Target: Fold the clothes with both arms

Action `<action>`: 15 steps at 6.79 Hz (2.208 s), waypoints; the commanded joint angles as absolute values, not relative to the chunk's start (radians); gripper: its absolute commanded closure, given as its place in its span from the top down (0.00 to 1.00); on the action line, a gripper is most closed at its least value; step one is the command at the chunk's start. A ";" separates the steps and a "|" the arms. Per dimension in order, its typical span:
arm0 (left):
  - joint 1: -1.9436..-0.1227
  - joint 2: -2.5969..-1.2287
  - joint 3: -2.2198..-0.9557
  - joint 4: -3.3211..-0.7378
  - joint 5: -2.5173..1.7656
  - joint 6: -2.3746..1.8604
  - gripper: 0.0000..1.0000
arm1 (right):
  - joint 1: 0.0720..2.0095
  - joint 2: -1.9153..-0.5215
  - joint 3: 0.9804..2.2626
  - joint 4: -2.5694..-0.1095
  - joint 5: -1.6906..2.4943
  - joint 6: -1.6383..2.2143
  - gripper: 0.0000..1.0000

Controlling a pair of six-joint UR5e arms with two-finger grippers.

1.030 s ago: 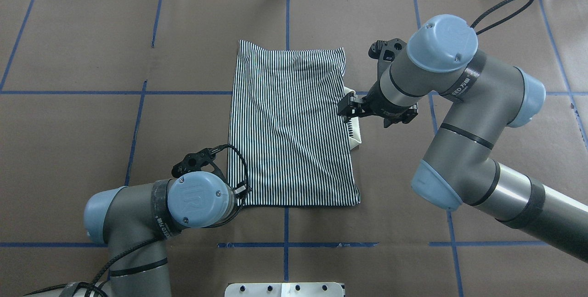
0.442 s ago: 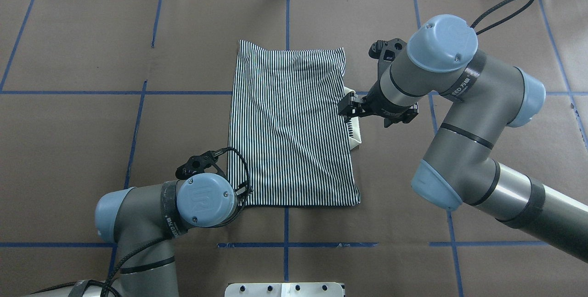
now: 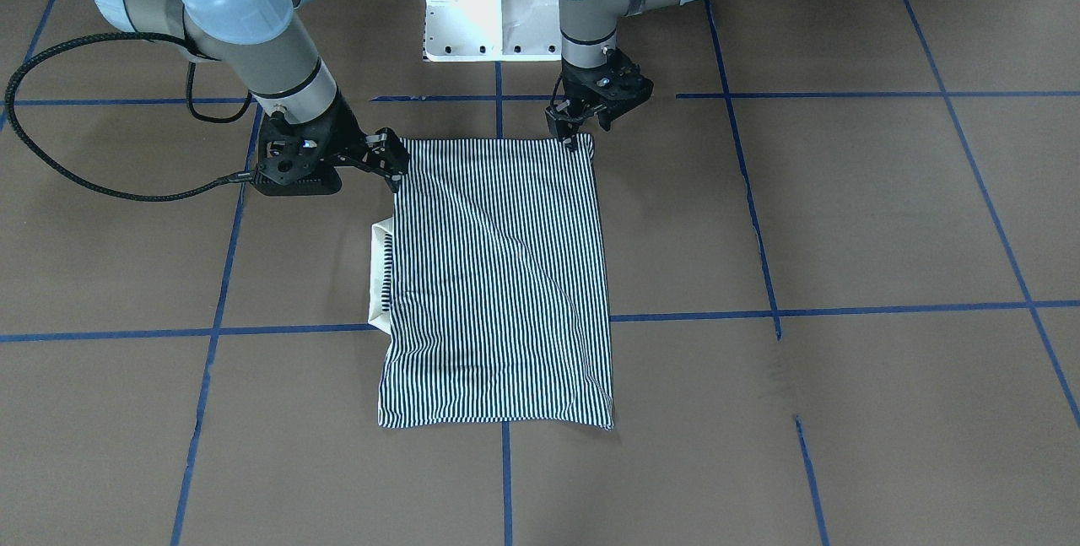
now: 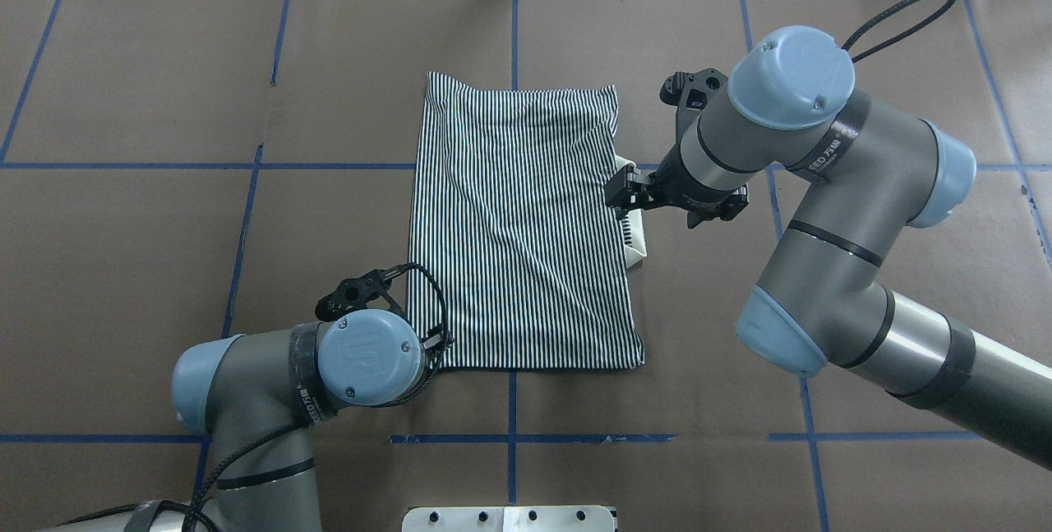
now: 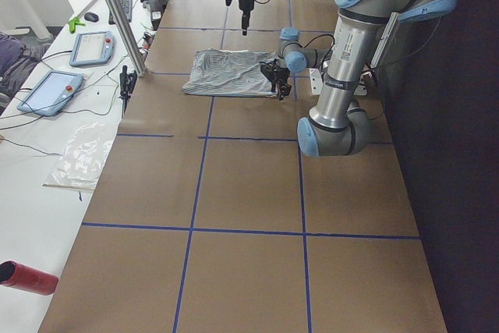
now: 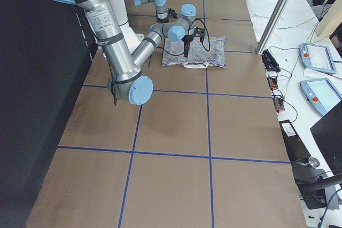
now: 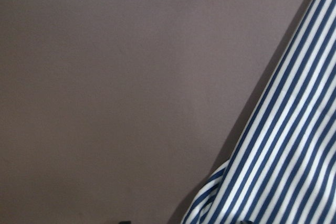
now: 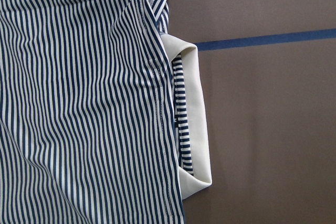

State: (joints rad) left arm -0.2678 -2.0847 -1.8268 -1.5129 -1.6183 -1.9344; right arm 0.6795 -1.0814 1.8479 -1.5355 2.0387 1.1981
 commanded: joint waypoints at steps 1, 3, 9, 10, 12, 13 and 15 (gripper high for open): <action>-0.267 -2.092 -1.827 -1.516 -1.618 -1.934 0.74 | 0.680 -1.081 1.848 -1.536 2.040 1.198 1.00; -0.267 -2.098 -1.822 -1.526 -1.620 -1.936 0.71 | 0.681 -1.081 1.848 -1.536 2.040 1.198 1.00; -0.268 -2.098 -1.801 -1.542 -1.618 -1.942 0.68 | 0.681 -1.081 1.850 -1.536 2.039 1.198 1.00; -0.268 -2.098 -1.801 -1.542 -1.618 -1.947 0.60 | 0.681 -1.081 1.850 -1.536 2.039 1.198 1.00; -0.268 -2.102 -1.802 -1.542 -1.618 -1.945 0.00 | 0.681 -1.083 1.848 -1.536 2.039 1.197 1.00; -0.270 -2.102 -1.805 -1.542 -1.618 -1.944 0.00 | 0.681 -1.083 1.850 -1.536 2.039 1.197 1.00; -0.271 -2.108 -1.809 -1.542 -1.618 -1.942 0.00 | 0.683 -1.085 1.850 -1.536 2.039 1.197 1.00</action>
State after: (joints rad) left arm -0.2703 -2.1057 -1.8059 -1.5416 -1.6184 -1.9434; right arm 0.6821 -1.0840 1.8496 -1.5355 2.0387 1.1966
